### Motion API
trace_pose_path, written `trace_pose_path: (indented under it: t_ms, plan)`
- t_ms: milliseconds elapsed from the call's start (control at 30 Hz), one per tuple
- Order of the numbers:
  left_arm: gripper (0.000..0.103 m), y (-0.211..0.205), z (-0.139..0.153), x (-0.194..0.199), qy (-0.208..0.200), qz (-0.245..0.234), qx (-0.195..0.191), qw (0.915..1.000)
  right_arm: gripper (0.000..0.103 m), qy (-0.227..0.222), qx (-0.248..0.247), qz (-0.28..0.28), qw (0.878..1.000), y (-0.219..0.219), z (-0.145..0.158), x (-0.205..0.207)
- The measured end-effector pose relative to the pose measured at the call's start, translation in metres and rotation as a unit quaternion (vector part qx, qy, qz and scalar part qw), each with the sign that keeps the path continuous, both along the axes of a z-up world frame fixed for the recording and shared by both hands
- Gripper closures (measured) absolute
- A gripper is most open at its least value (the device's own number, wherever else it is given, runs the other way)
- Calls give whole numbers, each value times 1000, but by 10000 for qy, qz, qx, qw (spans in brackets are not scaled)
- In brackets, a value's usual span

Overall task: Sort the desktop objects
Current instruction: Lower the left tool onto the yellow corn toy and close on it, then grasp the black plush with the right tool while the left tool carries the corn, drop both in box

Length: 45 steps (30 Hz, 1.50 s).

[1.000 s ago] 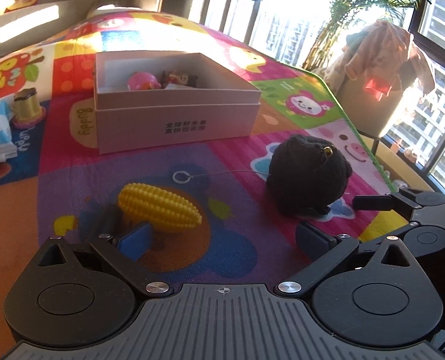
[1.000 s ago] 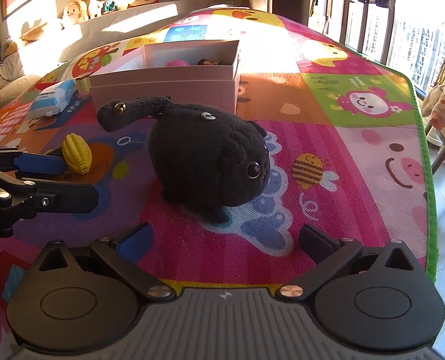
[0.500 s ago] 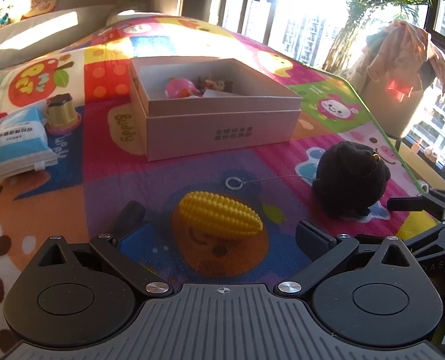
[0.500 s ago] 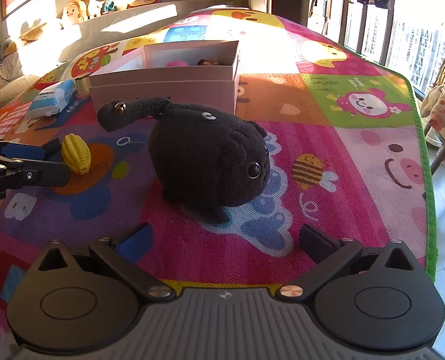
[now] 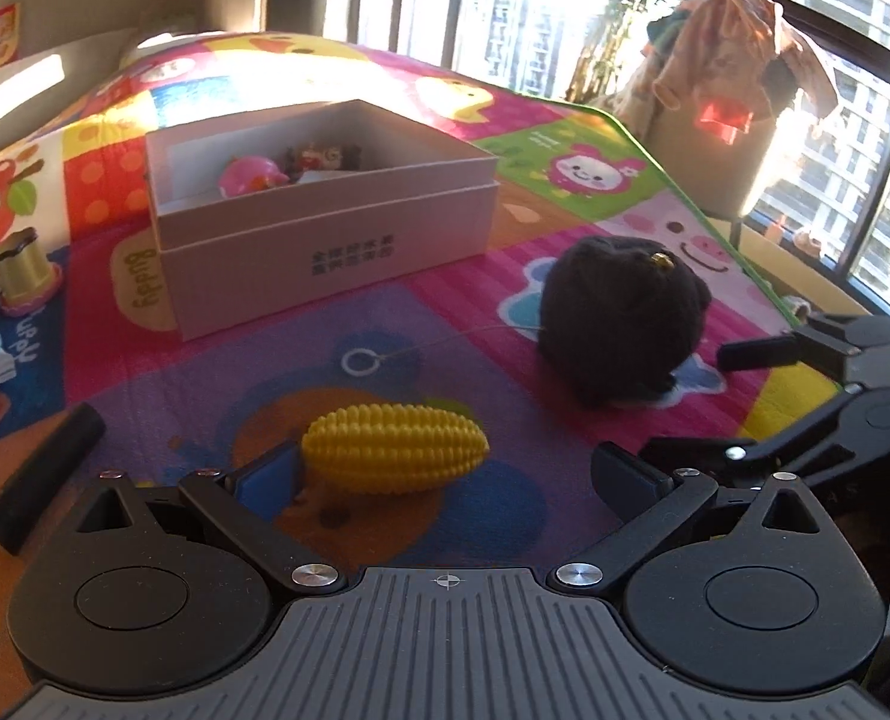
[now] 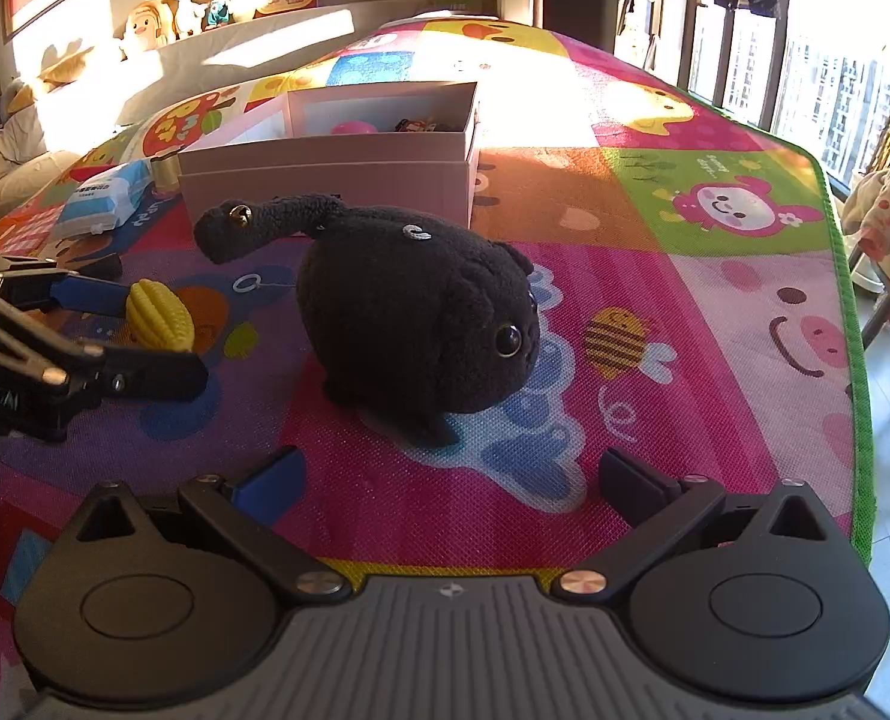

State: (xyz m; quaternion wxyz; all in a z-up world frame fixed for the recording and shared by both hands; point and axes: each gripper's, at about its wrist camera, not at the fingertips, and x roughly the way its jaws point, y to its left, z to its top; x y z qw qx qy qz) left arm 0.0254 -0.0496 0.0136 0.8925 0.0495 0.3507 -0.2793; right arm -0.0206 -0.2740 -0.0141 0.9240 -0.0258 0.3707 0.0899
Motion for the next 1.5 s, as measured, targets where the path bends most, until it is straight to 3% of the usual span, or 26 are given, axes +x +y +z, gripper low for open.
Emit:
trace_pose_path:
  t_ms: [67,133,300,400,467,567,733,833,967,1167,1200,1233,1500]
  plan:
    - [0,-3,0,-6,-99,40,49,9999,0,0,-1,0,10000,0,0,0]
    - [0,-4,0,-5,-215,371,191,9989,0,-1,-1,-1,10000,0,0,0]
    - [0,-1,-1,5,28,779,-45,9969,0,-3,-2,-2,10000,0,0,0]
    - [2,-7,-1,3,-2,856,50,9963,0,-3,-3,-3,10000,1,0,0]
    - [18,-10,-2,3,-42,912,172,9957,0,-4,-3,-4,10000,1,0,0]
    - [31,-10,-2,2,-170,1053,334,9937,0,-3,-8,-5,10000,1,0,0]
    - [31,6,4,-6,-159,1227,278,9919,0,-18,-99,107,9999,5,8,0]
    - [31,17,2,-15,-80,1327,284,9907,0,-454,-66,225,9987,11,25,-4]
    - [31,25,1,-27,-53,1364,284,9902,0,-758,-421,242,9959,26,32,8]
    - [31,27,2,-34,-56,1366,309,9901,1,-511,-383,72,9979,31,27,39]
    - [31,27,2,-35,-61,1362,317,9902,5,-468,-391,65,9981,33,27,41]
    - [31,27,2,-35,-65,1359,322,9902,16,-422,-407,104,9982,34,28,42]
    - [31,24,13,-42,-216,1187,278,9923,18,-272,-308,537,9977,31,50,18]
